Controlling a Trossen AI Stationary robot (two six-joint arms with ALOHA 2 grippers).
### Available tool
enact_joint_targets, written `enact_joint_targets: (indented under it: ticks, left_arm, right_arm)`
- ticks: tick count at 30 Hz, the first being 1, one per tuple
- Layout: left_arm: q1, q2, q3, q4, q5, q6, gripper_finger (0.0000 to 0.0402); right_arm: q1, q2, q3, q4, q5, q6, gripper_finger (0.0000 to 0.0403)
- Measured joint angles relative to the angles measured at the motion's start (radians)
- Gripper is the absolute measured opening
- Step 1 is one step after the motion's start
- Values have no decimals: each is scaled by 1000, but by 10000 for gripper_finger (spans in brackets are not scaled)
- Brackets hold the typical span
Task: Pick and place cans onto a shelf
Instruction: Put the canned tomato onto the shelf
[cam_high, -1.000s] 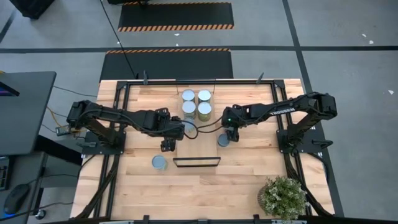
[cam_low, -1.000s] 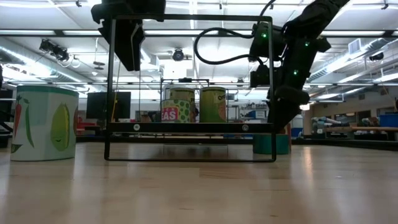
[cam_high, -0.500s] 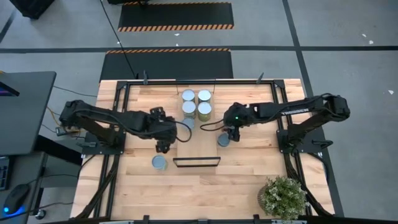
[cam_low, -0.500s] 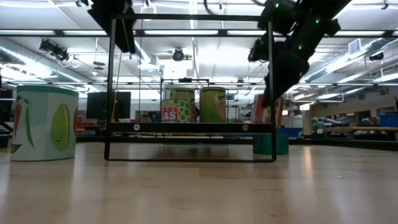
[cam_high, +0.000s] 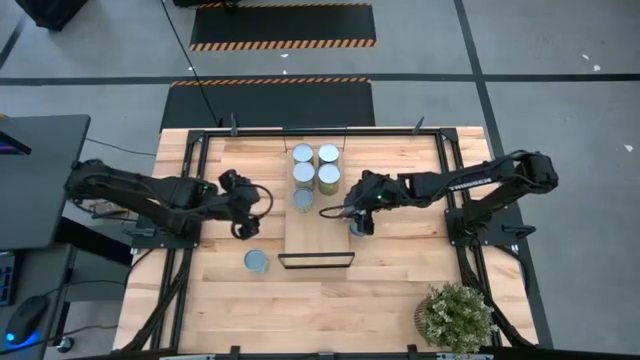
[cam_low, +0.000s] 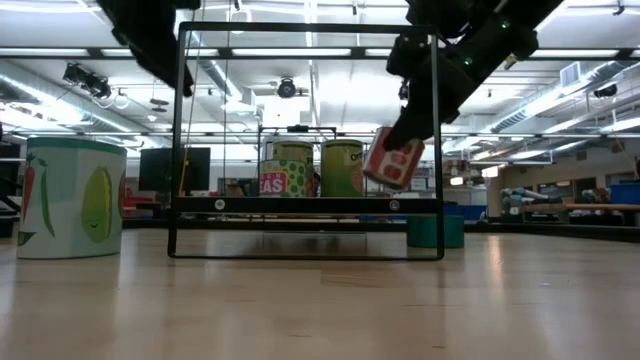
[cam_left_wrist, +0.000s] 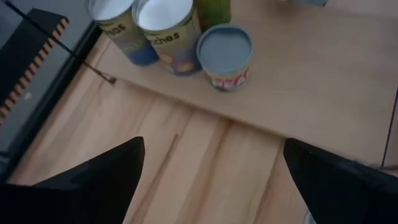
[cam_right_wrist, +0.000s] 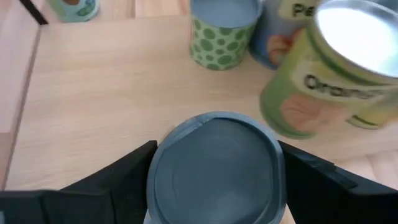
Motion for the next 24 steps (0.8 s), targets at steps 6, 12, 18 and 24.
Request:
enact_joint_targets:
  ticks: [6, 12, 18, 24]
  left_arm:
    - [2, -77, -103, 62, 19, -39, 389]
    - [-20, -101, -103, 104, 18, -65, 389]
    - [-51, -101, -104, 120, 20, -65, 389]
    - [-53, -101, -104, 128, 11, -63, 389]
  right_arm:
    - [3, 61, 54, 31, 34, -1, 305]
    - [13, 143, 128, 6, 47, -14, 305]
    - [22, 215, 165, 17, 128, -19, 306]
    - [22, 233, 164, 52, 129, -49, 324]
